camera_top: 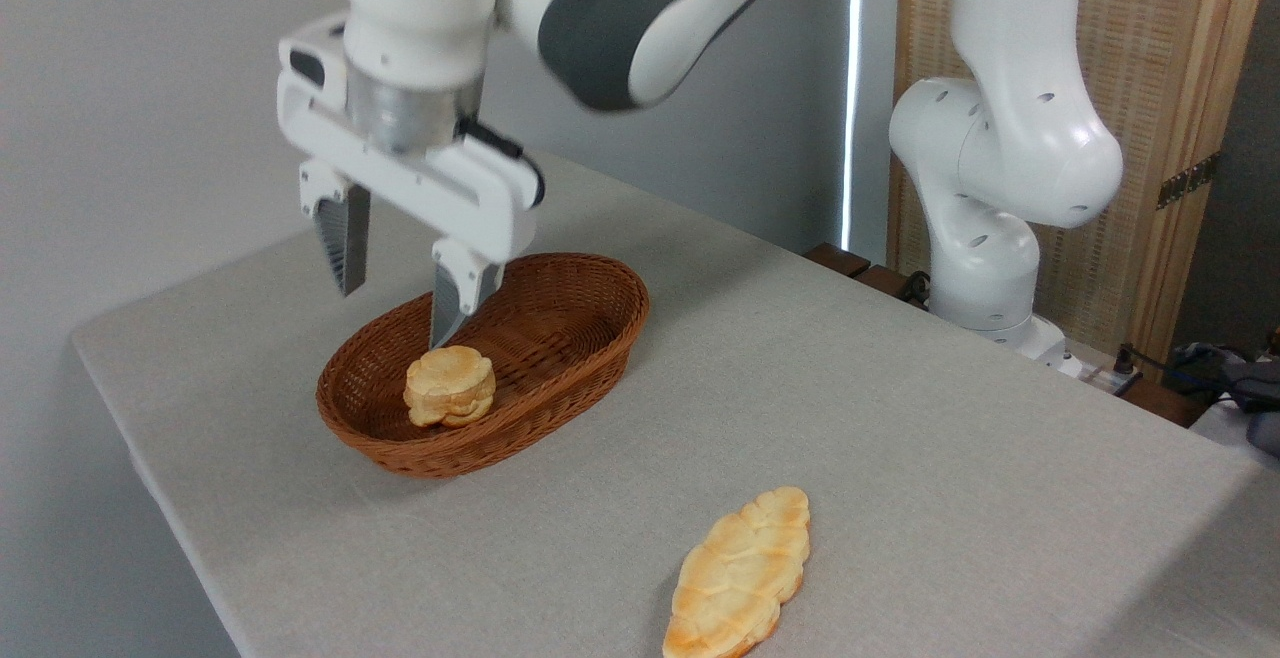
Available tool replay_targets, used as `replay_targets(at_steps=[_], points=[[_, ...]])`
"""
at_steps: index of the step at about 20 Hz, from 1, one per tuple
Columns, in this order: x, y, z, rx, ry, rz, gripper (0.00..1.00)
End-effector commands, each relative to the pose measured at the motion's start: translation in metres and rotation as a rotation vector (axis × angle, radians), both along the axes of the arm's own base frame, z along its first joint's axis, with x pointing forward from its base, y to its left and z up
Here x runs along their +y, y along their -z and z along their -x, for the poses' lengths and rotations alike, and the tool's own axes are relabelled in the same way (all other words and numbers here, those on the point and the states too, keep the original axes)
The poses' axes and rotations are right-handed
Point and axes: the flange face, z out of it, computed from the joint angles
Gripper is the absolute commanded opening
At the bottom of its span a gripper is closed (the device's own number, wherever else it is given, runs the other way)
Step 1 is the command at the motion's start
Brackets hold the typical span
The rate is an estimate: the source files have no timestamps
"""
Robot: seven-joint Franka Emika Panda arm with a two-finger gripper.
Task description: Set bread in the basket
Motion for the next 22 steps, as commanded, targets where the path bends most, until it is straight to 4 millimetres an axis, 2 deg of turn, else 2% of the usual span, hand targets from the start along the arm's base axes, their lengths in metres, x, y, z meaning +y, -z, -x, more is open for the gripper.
replay_targets(at_steps=[1,2,4,5,6,8,13,14,22], points=[[0.04,-0.052,0.006,-0.001,0.16,-0.067,1.0],[0.05,-0.06,0.01,0.012,0.176,-0.082,1.0],[0.052,-0.059,0.013,0.041,0.209,-0.209,1.0],[0.049,-0.059,0.014,0.044,0.229,-0.296,1.0],[0.036,-0.057,0.014,0.047,0.259,-0.364,1.0],[0.024,-0.057,0.015,0.047,0.292,-0.445,1.0],[0.007,-0.059,0.019,0.039,0.321,-0.45,1.0],[0.007,-0.064,0.022,0.031,0.32,-0.449,1.0],[0.011,-0.067,0.03,0.067,0.323,-0.447,1.0]])
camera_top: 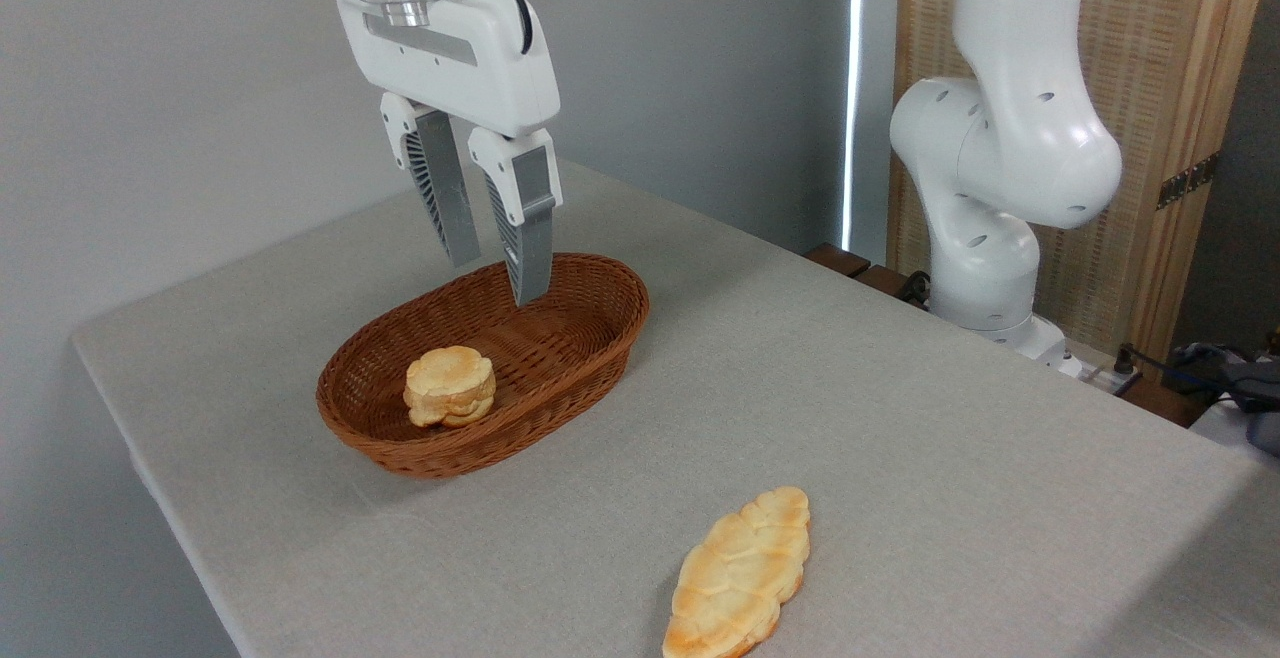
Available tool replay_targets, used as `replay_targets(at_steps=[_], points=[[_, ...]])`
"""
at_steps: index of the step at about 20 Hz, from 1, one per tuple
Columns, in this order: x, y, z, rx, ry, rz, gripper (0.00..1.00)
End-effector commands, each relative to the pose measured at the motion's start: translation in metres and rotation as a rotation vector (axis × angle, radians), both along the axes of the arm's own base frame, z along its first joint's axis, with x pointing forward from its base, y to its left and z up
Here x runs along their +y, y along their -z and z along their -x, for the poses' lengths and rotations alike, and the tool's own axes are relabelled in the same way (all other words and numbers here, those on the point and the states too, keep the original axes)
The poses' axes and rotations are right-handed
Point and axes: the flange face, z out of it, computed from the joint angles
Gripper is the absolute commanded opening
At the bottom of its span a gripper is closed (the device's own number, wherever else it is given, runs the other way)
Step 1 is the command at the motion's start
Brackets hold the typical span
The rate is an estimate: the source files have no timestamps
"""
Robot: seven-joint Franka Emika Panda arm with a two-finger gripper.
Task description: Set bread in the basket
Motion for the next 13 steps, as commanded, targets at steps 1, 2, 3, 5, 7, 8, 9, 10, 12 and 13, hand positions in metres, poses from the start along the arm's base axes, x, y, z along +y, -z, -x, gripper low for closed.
replay_targets(at_steps=[1,2,3,5,7,8,9,10,12,13], points=[[0.006,-0.006,0.004,0.012,-0.003,-0.011,1.0],[0.005,-0.007,0.005,0.012,0.0,-0.011,1.0],[0.002,-0.007,0.005,0.012,0.006,-0.012,1.0],[0.002,-0.009,0.008,0.009,0.006,-0.012,1.0],[0.001,-0.008,0.009,0.012,0.006,-0.013,1.0],[0.004,-0.008,0.008,0.012,0.0,-0.013,1.0],[0.01,-0.008,0.008,0.013,-0.011,-0.013,1.0],[0.013,-0.007,0.008,0.017,-0.016,-0.013,1.0],[0.015,-0.005,0.007,0.027,-0.016,-0.014,1.0],[0.017,-0.006,0.007,0.026,-0.017,-0.014,1.0]])
